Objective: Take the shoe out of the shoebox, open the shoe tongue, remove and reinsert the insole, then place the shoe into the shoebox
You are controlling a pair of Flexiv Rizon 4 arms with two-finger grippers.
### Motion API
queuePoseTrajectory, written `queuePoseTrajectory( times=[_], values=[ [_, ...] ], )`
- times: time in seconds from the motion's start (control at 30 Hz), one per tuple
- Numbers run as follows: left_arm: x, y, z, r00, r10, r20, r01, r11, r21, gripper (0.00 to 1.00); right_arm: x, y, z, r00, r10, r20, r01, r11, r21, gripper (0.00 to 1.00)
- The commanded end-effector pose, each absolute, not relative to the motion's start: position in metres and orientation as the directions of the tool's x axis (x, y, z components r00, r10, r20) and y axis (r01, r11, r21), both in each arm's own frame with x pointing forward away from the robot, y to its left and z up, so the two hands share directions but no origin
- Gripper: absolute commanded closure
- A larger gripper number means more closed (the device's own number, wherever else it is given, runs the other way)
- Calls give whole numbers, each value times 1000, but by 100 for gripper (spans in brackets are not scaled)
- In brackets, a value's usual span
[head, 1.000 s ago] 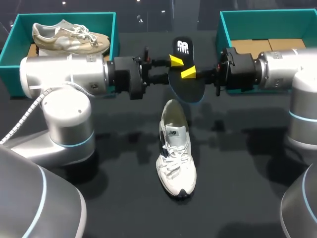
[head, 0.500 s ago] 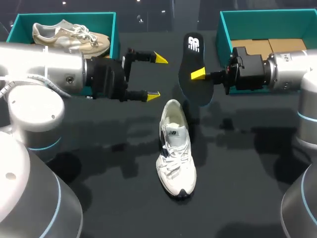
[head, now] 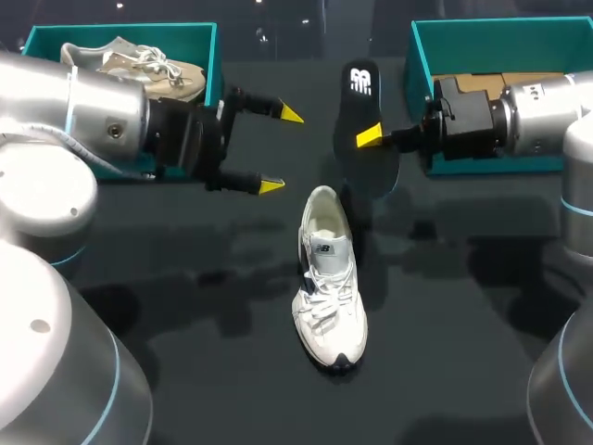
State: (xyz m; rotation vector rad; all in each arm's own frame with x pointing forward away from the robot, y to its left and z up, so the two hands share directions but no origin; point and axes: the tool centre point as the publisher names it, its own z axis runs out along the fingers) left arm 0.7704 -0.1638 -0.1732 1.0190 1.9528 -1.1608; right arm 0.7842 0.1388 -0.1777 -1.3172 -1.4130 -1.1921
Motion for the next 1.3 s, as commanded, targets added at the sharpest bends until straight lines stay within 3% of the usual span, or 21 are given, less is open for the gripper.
queuePoseTrajectory(
  times=[0.03, 0.27, 0.4, 0.93, 1.3],
  values=[
    [766, -158, -168, -637, 361, -681, 769, 369, -523, 0, 783, 139, -171, -146, 199, 969, 989, -3, 150, 100],
    [755, -144, -177, -835, 333, -438, 546, 402, -735, 0, 789, 138, -168, -243, 188, 952, 970, 17, 244, 100],
    [759, -137, -186, -945, 257, -203, 297, 411, -862, 0, 796, 140, -170, -298, 215, 930, 954, 33, 298, 100],
    [760, -135, -189, -953, 246, -177, 269, 418, -868, 0, 799, 142, -175, -317, 241, 917, 947, 25, 320, 100],
    [781, -142, -234, -977, 211, 21, 124, 652, -748, 0, 814, 152, -194, -427, 239, 872, 900, 24, 434, 100]
  ],
)
